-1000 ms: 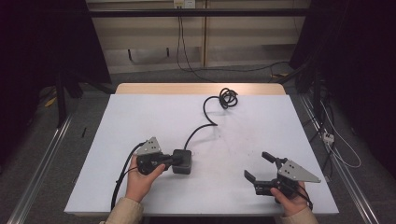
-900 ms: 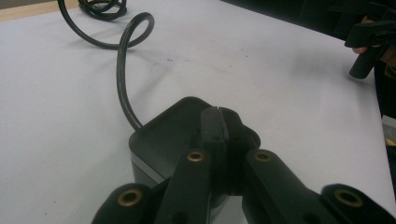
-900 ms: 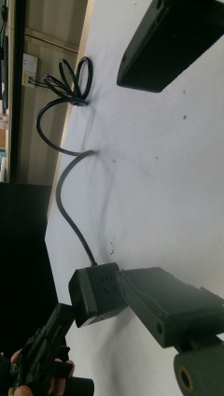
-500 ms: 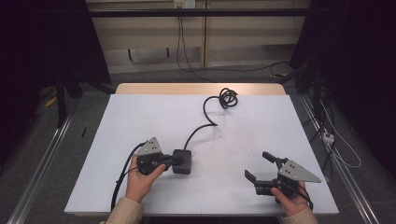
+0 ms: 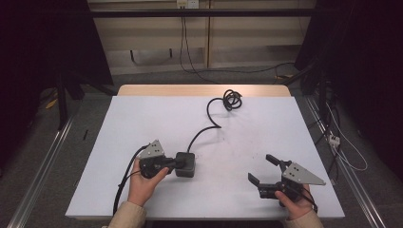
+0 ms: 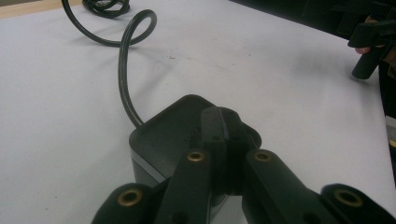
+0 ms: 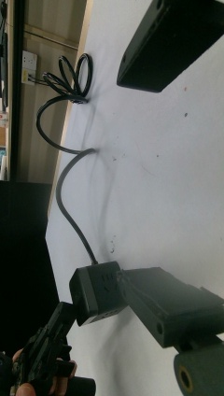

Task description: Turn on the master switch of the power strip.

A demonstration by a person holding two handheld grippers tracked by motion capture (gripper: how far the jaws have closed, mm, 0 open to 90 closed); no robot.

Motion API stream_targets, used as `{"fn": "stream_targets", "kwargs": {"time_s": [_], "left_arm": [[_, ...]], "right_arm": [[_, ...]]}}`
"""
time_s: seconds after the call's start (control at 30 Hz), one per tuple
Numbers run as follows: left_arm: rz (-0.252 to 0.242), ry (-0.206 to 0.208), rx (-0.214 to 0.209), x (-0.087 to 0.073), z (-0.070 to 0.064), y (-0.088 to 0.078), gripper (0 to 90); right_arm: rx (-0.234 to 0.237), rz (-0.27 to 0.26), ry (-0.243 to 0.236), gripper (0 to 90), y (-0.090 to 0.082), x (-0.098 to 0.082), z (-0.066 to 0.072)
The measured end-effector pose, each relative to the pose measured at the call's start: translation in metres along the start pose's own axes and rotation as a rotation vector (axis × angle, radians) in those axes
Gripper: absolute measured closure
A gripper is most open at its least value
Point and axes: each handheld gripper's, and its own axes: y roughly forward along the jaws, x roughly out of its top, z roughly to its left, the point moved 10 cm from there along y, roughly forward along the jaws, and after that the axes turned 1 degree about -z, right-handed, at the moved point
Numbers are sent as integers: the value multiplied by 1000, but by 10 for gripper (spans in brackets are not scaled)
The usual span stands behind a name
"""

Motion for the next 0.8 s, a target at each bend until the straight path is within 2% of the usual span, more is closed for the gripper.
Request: {"fn": "stream_targets", "kwargs": {"time_s": [0.63,0.8], "left_arm": [[9,9,12,0,-1,0,900],[19,27,28,0,-1,0,900]], "right_arm": [[0,-1,-1,62,0,0,0],[1,0,4,62,1,0,-1]]}}
